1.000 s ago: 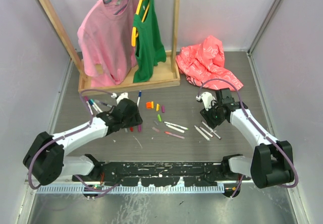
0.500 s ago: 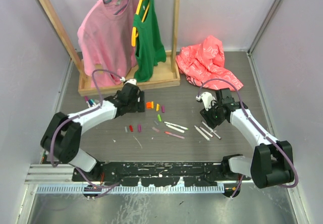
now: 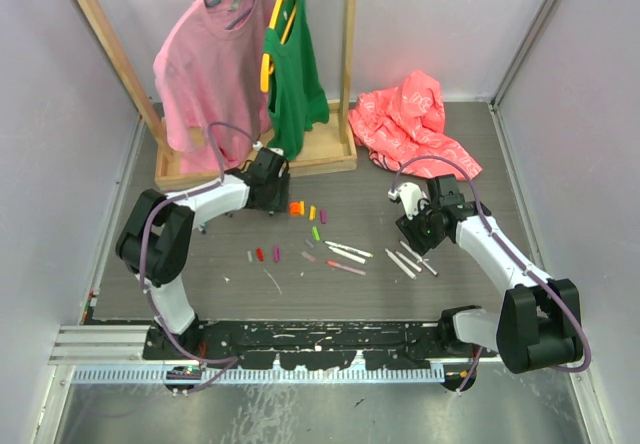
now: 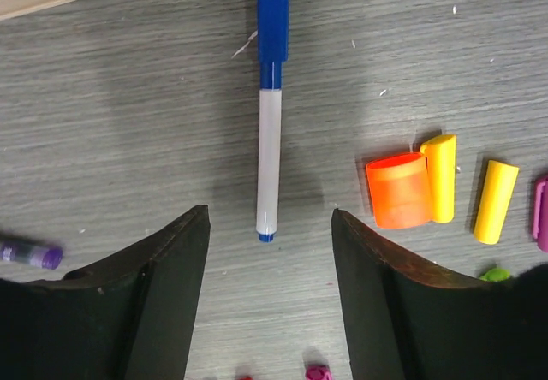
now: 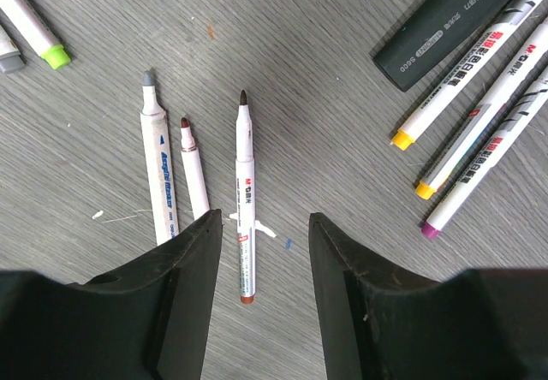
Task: Open the pen caps
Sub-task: Pick up the pen from the center of the board.
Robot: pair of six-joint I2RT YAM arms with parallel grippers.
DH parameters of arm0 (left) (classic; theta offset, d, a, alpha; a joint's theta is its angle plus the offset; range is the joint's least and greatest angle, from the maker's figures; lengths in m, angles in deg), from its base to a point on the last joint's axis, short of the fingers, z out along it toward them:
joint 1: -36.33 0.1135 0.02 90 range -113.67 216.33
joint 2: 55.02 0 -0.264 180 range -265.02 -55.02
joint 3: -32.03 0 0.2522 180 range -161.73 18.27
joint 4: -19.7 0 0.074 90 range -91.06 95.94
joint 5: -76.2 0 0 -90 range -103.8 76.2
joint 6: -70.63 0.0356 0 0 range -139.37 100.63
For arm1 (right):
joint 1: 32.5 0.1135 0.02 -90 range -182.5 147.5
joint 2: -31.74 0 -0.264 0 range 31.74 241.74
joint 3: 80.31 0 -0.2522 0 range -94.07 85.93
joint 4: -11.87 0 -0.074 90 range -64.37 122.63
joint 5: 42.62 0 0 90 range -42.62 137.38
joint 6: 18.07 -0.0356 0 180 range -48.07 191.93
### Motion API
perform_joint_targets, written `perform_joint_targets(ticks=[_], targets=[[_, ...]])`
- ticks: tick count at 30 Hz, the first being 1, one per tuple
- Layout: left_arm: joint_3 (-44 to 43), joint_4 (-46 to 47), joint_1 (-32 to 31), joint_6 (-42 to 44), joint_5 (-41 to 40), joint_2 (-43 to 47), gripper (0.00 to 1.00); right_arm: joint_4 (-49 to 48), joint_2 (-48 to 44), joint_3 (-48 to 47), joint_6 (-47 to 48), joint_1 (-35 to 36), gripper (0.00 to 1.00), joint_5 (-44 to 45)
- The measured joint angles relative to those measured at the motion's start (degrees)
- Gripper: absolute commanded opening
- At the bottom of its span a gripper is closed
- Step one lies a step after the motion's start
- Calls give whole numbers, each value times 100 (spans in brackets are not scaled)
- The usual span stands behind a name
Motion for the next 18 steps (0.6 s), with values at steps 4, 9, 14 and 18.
perform_joint_targets(ticks=[4,9,14,18], targets=[[-214,-107,28,90,87,-299,43,0,0,0,7,0,51,-7],[-315,-229,76,111,184,-457,37,2,0,0,9,0,51,-22],[-330,-243,129,109,236,-468,27,2,0,0,9,0,51,-48],[-334,-254,155,107,251,-468,20,2,0,0,9,0,51,-59]])
